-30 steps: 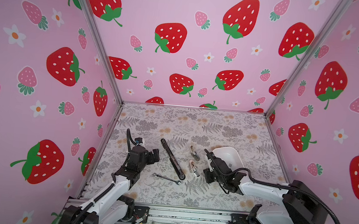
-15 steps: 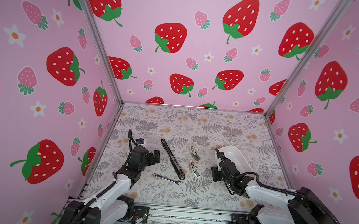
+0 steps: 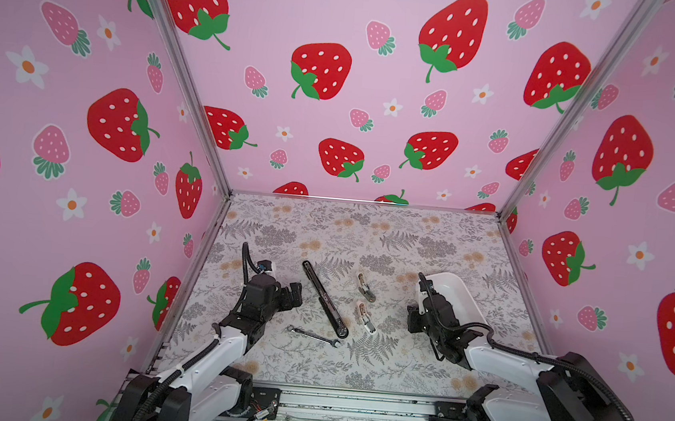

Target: Load the staples into the stapler

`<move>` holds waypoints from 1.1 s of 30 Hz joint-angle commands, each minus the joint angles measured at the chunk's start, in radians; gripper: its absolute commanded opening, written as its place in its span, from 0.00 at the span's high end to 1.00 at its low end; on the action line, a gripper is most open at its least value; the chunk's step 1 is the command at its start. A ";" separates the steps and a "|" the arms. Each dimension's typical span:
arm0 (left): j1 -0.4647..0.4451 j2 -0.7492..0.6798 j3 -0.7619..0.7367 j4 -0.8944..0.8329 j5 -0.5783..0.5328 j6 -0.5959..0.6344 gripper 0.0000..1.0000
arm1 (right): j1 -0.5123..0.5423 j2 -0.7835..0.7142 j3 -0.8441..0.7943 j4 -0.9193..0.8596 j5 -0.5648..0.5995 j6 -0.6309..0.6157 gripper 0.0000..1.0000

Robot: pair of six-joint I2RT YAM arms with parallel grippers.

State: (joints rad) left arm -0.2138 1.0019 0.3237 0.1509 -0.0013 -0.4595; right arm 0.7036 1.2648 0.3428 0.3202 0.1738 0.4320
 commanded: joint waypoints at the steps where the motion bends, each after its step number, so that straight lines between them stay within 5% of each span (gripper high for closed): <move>1: 0.004 -0.005 0.014 0.027 0.019 0.008 0.01 | -0.001 -0.005 0.030 0.087 -0.038 -0.093 0.99; 15: -0.002 -0.133 -0.118 0.247 0.328 0.088 0.01 | 0.079 0.084 0.132 0.300 -0.279 -0.364 0.97; 33: -0.025 -0.098 -0.101 0.248 0.299 0.103 0.01 | 0.080 0.333 0.259 0.338 -0.359 -0.444 0.97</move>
State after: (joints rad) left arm -0.2340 0.9043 0.2077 0.3775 0.2989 -0.3672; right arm 0.7925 1.5673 0.5560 0.6144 -0.1452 0.0235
